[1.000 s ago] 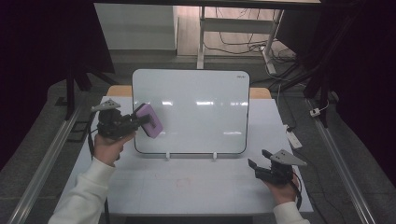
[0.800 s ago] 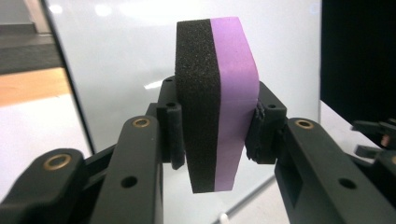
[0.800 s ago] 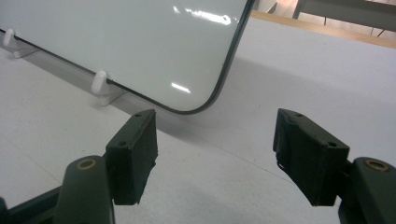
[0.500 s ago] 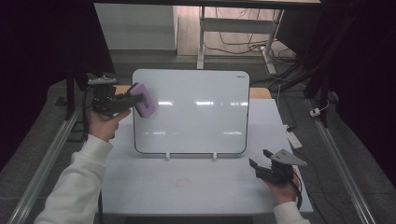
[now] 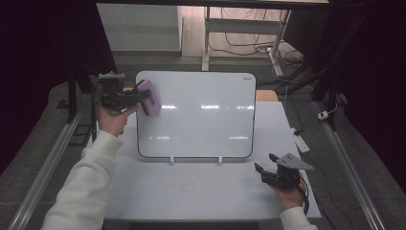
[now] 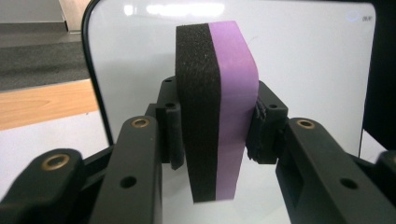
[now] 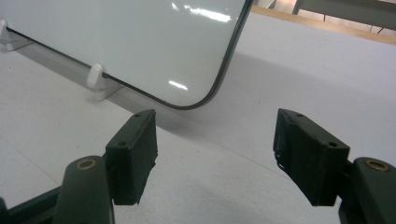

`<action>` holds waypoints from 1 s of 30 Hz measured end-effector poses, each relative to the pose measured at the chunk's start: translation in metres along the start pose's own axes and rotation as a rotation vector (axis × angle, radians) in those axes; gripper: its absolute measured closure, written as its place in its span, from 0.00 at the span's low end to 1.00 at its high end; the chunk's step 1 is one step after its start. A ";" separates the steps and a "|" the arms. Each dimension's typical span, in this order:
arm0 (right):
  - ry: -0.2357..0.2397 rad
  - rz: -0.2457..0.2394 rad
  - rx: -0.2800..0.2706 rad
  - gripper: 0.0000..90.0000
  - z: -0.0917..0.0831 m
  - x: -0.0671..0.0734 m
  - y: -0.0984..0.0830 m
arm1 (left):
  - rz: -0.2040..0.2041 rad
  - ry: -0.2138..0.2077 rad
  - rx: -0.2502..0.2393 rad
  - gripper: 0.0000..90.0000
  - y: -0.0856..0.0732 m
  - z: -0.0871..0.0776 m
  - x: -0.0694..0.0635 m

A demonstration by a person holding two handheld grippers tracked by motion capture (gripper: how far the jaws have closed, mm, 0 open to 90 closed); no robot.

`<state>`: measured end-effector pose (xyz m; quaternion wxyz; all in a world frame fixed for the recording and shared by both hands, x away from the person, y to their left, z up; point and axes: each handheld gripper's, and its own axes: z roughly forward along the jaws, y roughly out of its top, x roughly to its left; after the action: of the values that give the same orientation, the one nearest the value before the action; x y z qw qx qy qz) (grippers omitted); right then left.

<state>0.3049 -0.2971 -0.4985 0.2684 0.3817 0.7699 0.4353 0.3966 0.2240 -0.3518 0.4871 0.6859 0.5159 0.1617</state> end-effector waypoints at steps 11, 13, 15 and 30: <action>0.011 0.001 -0.007 0.33 0.001 -0.002 0.000 | -0.003 0.059 -0.023 0.69 0.016 0.027 -0.010; 0.012 0.004 -0.009 0.33 0.000 -0.002 0.000 | -0.003 0.067 -0.021 0.69 0.016 0.031 -0.011; 0.011 0.002 -0.009 0.33 0.001 -0.002 0.000 | 0.008 0.082 -0.024 0.68 0.016 0.033 -0.014; -0.006 -0.012 -0.005 0.33 -0.001 0.001 0.000 | 0.062 0.110 -0.018 0.51 0.007 0.038 -0.018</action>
<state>0.3037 -0.2969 -0.4975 0.2743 0.3780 0.7702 0.4343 0.4208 0.1899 -0.3587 0.4590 0.6869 0.5192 0.2189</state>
